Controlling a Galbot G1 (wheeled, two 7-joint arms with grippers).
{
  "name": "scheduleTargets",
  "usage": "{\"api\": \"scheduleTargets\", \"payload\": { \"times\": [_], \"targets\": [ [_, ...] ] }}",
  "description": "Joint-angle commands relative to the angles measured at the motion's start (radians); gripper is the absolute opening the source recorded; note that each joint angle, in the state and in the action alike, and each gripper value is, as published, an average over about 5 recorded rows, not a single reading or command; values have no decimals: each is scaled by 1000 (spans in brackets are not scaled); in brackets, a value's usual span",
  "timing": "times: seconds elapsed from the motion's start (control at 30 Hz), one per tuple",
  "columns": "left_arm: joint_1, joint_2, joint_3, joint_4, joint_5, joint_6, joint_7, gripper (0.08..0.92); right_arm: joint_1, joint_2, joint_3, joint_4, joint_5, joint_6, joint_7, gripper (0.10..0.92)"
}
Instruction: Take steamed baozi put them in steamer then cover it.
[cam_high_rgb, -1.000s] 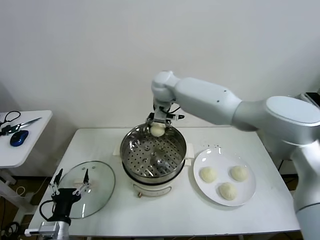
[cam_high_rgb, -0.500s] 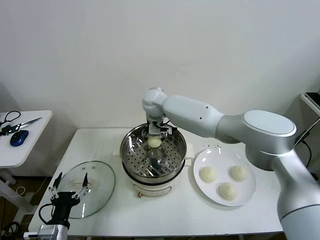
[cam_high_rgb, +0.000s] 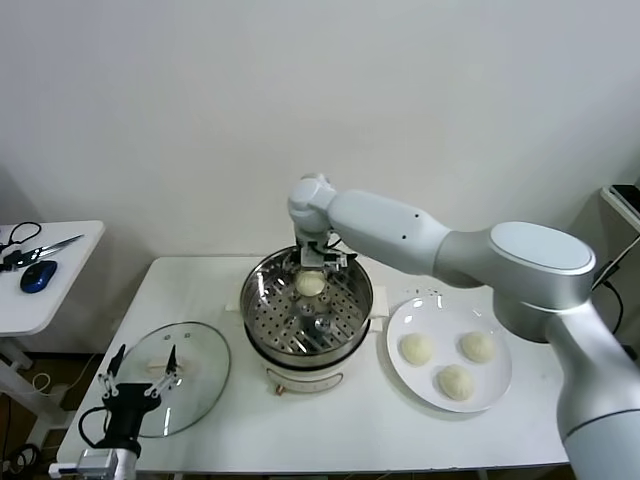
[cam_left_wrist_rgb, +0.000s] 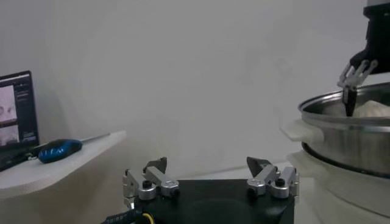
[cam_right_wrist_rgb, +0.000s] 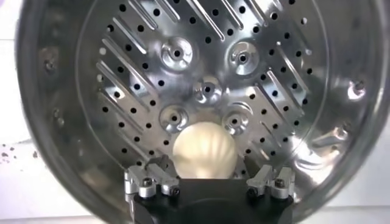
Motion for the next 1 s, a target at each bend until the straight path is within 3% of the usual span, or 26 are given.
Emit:
{"api": "scheduleTargets", "payload": {
  "times": [0.03, 0.27, 0.4, 0.63, 1.0],
  "targets": [
    [8, 4, 1, -15, 1, 4, -1, 823, 191, -208, -131, 208, 236, -158, 168, 823],
    [6, 0, 4, -30, 1, 6, -1, 823, 353, -465, -284, 384, 743, -681, 232, 823],
    [16, 3, 2, -36, 1, 2, -1, 823, 326, -594, -268, 449, 903, -950, 220, 823],
    [29, 3, 0, -38, -1, -1, -1, 823, 195, -753, -216, 459, 892, -1035, 35, 823],
    [41, -1, -2, -41, 1, -3, -1, 823, -38, -765, -171, 349, 727, -953, 14, 823]
  ]
}}
